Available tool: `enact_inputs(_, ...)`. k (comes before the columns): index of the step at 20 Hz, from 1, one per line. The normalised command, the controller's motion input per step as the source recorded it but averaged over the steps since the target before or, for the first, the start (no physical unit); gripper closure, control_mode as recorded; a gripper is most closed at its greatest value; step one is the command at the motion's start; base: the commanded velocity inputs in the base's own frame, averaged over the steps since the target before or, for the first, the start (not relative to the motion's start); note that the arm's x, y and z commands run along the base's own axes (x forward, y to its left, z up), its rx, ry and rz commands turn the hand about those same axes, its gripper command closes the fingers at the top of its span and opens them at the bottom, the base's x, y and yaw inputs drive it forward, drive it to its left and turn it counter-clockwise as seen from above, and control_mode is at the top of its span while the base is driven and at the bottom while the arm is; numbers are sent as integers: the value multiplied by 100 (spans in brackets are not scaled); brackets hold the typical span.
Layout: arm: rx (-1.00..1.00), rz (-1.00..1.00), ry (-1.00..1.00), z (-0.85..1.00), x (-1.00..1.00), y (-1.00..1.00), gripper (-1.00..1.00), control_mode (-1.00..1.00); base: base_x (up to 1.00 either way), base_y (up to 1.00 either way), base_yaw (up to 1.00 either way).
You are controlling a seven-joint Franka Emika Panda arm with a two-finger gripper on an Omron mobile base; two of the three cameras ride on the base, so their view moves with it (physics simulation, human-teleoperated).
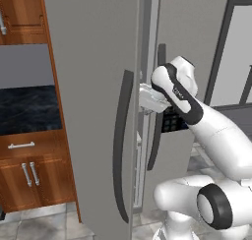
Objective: Retrieve the chicken drumstick from the fridge and place it on the saucepan with marinade on the stove.
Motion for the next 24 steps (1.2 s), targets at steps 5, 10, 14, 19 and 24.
enact_inputs(5,-3,10,-4,0,-29,70,-100,-100,0,0,0)
enact_inputs(10,0,15,-3,0,-71,85,-100,-100,0,0,0)
enact_inputs(14,0,9,-1,0,-31,100,-100,-100,0,0,0)
enact_inputs(19,4,0,0,-13,0,100,-100,-100,0,0,0)
enact_inputs(24,5,0,1,-18,0,88,-100,-100,0,0,0)
